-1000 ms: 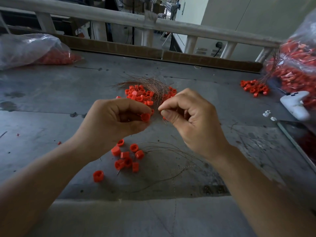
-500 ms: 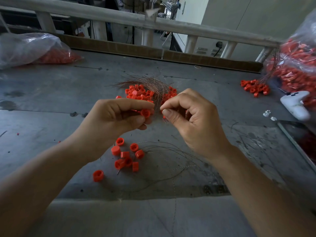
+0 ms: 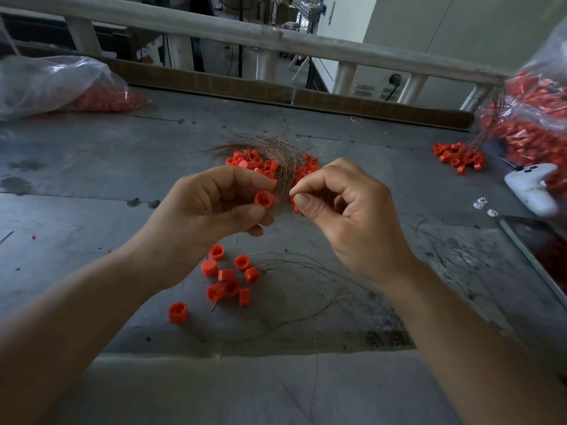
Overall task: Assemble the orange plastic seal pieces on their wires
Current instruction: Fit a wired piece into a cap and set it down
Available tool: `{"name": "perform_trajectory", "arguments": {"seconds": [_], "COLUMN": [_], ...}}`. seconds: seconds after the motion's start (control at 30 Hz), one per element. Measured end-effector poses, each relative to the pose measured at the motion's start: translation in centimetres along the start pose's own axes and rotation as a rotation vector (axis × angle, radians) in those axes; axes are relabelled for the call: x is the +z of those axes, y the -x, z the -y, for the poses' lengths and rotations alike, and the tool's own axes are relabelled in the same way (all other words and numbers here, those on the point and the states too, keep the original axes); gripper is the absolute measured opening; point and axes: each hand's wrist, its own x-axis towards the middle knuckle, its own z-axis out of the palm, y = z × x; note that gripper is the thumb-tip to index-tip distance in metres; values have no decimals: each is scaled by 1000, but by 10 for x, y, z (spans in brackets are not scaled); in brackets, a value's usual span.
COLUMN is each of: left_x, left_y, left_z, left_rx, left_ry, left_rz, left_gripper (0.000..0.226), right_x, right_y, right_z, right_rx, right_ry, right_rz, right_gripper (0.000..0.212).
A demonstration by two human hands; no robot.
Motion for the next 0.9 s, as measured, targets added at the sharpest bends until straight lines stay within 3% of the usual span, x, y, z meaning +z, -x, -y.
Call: {"name": "perform_trajectory", "arguments": {"seconds": [0.6,0.9], "left_x": [-2,-2], "left_y": [1,1], "left_z": [2,2], "left_rx": [25,32], "left_ry": [29,15], "left_rz": [51,62], "left_gripper": [39,32], "right_x": [-1,-2], "right_y": [1,1], "right_z": [2,4], "right_rx": [11,32], "right_ry": [55,64], "right_rz": [88,102], "right_gripper": [4,5]}}
